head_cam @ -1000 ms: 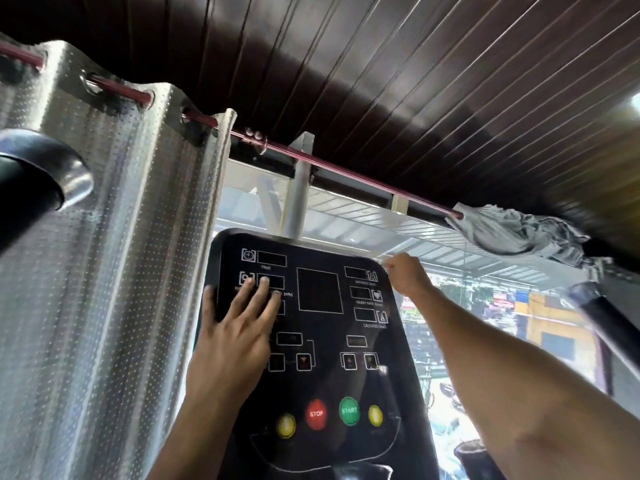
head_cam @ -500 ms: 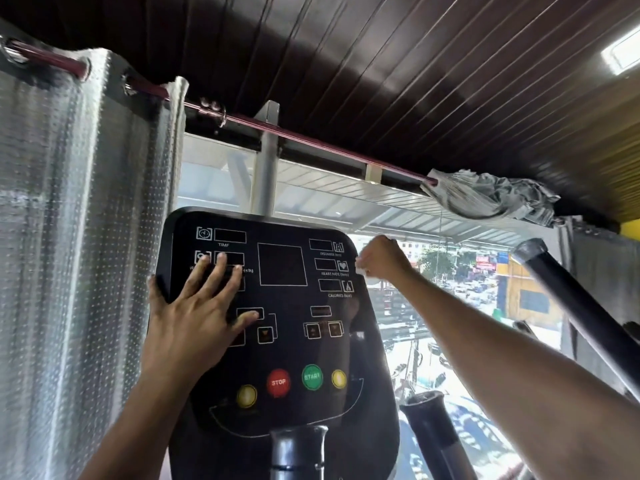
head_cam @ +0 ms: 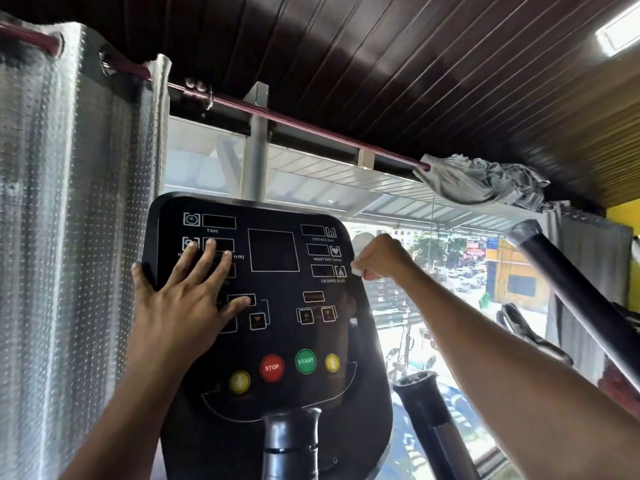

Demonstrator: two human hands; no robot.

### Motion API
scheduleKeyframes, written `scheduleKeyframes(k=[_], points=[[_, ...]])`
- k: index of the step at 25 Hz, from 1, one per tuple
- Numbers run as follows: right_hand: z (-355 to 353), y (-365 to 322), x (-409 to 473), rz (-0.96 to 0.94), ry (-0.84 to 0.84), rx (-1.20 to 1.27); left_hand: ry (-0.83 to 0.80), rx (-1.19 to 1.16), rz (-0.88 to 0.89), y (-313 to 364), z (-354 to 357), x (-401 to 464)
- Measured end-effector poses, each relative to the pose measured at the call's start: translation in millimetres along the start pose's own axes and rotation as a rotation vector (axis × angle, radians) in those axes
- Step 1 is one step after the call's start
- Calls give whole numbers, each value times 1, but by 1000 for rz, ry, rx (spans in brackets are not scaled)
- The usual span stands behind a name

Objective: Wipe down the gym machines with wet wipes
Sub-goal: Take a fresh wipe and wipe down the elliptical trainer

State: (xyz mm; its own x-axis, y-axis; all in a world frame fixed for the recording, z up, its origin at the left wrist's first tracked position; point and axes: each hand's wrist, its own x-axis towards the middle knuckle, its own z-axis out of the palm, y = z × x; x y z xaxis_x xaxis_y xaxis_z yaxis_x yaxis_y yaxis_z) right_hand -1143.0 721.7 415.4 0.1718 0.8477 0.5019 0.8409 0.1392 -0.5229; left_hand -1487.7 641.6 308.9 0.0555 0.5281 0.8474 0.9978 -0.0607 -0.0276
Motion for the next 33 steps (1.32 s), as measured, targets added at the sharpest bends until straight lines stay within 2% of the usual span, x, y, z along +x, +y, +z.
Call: scheduleKeyframes(k=[4,6,11,16,24,29,31,33], points=[[0,25,-48,-22,-162,-224,3,-15,8,1,-4,0],[-1,29,-65,-23,-204,-240,7,-23,6,2,-6,0],[2,7,-36,-37,-45,-172,-23,-29,-1,1,-8,-2],[5,1,-14,-135,28,-121,-88,-17,-28,6,-15,0],[30,80,-136,-146,-94,-166,-121,-2,-25,11,-18,0],[25,43,-94,-141,38,-94,-86,-34,-31,9,-16,-3],[26,27,-78,-92,41,-128,-81,-45,-29,9,-16,-2],[25,21,-92,-122,15,-175,-79,-42,-27,8,-15,-1]])
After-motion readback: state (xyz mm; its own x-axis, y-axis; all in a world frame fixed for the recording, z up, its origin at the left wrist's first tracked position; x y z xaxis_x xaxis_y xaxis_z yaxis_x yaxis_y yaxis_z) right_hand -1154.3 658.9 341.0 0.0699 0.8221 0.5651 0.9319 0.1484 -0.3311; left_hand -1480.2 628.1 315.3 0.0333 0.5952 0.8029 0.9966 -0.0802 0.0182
